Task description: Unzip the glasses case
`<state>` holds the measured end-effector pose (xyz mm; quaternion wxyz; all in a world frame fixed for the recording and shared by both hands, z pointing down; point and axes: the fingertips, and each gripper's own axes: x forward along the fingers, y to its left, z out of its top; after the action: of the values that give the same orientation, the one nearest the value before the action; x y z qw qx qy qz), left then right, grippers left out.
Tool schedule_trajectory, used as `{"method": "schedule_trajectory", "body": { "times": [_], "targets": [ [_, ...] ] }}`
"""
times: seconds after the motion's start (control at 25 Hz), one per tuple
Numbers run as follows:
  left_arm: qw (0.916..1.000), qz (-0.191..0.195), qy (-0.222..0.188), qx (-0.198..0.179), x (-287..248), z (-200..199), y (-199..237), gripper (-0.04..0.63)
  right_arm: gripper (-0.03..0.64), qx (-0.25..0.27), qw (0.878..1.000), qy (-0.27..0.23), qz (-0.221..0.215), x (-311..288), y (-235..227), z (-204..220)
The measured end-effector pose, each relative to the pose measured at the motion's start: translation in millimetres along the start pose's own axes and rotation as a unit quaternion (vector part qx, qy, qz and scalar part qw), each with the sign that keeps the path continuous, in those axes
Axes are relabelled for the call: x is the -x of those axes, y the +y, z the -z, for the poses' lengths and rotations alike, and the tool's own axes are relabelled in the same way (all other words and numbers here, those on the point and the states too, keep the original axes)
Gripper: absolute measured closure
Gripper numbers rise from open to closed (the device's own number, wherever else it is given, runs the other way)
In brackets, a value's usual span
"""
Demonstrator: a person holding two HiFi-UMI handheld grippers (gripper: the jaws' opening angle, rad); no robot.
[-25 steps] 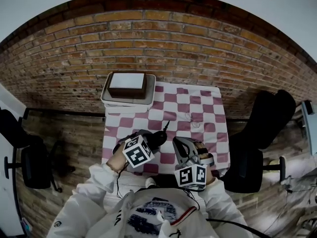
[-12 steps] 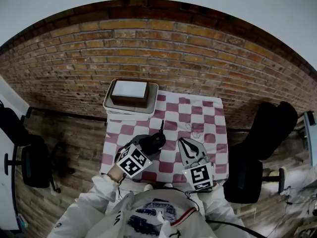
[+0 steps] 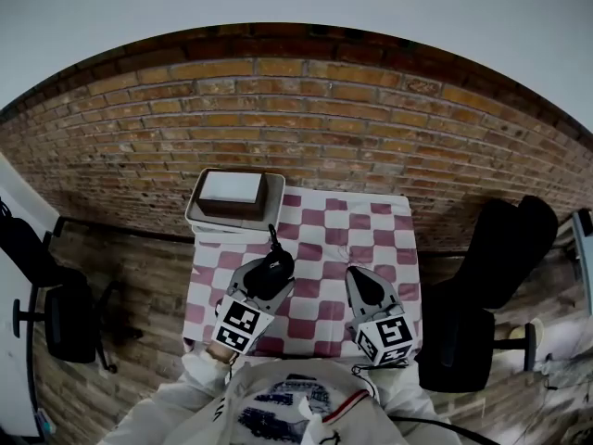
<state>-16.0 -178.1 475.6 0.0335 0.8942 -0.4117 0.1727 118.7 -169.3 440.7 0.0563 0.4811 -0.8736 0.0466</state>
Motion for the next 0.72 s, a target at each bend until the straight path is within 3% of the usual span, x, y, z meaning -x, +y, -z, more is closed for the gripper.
{"method": "schedule_trajectory", "body": {
  "times": [0.2,0.72],
  "targets": [
    [0.9967,-0.052,-0.056,0.028,7,-22,3,0.337,0.600,-0.040,0.999,-0.002,0.015,12,-18,3],
    [0.9908,-0.092,-0.082,0.056,6,-34,-12,0.337,0.603,-0.052,0.998,-0.025,0.035,36,-41,0]
  ]
}}
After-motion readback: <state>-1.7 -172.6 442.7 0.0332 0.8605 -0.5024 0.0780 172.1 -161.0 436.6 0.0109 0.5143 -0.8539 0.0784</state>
